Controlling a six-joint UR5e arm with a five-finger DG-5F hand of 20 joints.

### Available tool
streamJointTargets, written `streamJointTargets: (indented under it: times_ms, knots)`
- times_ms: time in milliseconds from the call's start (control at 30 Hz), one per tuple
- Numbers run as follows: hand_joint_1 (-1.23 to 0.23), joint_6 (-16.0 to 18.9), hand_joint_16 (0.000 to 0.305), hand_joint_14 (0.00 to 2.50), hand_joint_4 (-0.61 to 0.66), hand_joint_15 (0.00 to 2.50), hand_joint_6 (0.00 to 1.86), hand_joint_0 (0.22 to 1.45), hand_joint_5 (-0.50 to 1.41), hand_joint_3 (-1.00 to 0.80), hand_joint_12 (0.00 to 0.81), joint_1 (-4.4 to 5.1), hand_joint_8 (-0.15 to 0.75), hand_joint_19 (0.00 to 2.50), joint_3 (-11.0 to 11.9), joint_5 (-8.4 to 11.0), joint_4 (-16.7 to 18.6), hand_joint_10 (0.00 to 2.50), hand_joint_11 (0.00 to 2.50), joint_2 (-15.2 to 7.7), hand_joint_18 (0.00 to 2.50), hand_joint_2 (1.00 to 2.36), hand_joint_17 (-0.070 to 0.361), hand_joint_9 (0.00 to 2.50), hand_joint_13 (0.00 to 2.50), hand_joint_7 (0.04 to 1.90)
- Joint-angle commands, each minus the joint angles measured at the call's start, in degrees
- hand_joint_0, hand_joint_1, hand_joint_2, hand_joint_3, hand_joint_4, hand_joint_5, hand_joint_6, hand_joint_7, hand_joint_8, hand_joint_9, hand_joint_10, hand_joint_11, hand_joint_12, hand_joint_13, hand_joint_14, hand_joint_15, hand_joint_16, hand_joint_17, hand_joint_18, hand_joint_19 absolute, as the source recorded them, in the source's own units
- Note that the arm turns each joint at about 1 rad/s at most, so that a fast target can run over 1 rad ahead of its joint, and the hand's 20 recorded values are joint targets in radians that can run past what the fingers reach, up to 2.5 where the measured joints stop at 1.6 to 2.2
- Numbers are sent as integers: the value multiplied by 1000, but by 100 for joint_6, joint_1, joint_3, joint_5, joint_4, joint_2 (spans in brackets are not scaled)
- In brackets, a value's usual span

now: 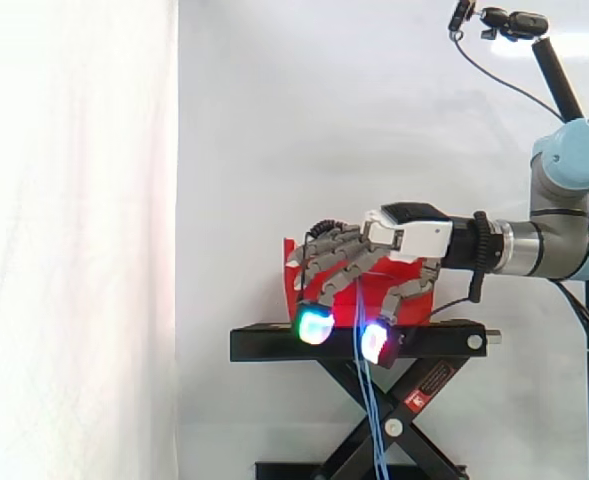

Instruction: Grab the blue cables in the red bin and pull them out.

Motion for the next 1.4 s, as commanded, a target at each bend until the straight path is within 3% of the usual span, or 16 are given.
streamJointTargets:
  times_ms: [0, 533, 967, 1167, 1367]
  knots:
    - [-1041, -156, 47, 12, 110, 311, 15, 759, 885, -1000, 349, 3, 212, 448, -10, -11, -49, 15, 409, 2, 261, 1000, 107, 569, 378, 599]
    - [-1028, -314, 47, 14, 114, 314, 15, 760, 878, -1000, 349, 3, 214, 448, -1, -37, -145, 13, 410, 2, 263, 1000, 107, 571, 376, 594]
    - [-1020, -586, 47, 12, 122, 309, 15, 765, 877, -1000, 347, 21, 214, 449, -1, -116, -488, 13, 403, 2, 264, 1000, 106, 574, 378, 589]
    - [-1018, -639, 47, 12, 115, 317, 15, 766, 878, -1000, 347, 21, 214, 449, 8, -125, -383, 13, 413, 2, 266, 1000, 106, 577, 380, 590]
    - [-1019, -947, 47, 12, 113, 314, 14, 769, 881, -1000, 347, 21, 215, 452, -1, -231, -339, 13, 406, 2, 267, 1000, 106, 581, 385, 592]
